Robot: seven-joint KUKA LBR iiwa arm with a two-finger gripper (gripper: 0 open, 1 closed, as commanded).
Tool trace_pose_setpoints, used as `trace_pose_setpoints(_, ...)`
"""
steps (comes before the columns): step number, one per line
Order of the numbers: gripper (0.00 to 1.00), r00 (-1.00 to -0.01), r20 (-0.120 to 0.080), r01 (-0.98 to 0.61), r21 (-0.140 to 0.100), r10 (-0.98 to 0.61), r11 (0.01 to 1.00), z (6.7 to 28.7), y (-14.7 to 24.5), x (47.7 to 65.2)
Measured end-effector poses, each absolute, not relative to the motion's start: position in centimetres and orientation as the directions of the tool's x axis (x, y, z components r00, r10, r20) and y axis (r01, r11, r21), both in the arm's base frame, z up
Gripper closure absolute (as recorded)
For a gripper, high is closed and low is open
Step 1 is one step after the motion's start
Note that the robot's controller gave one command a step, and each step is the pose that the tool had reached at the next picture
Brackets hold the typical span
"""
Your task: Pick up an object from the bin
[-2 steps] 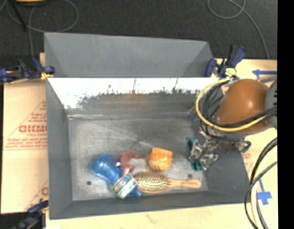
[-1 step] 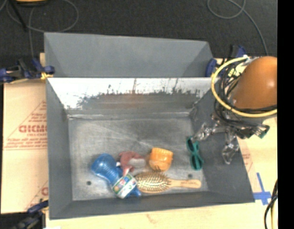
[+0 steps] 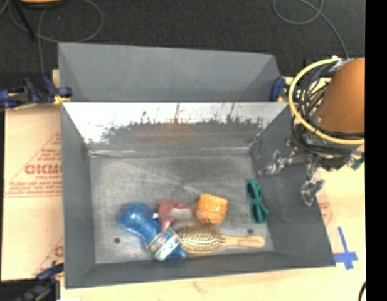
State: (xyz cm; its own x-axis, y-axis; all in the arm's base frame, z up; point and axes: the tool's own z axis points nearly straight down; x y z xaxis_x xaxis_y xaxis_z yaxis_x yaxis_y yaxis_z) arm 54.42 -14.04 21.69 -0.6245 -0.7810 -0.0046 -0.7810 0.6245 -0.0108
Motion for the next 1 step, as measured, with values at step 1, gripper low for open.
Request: trace_pose_setpoints(1,0.00,-0.697,-0.009,-0.717,-0.008,-0.717,0.697,19.04,-14.53,54.78)
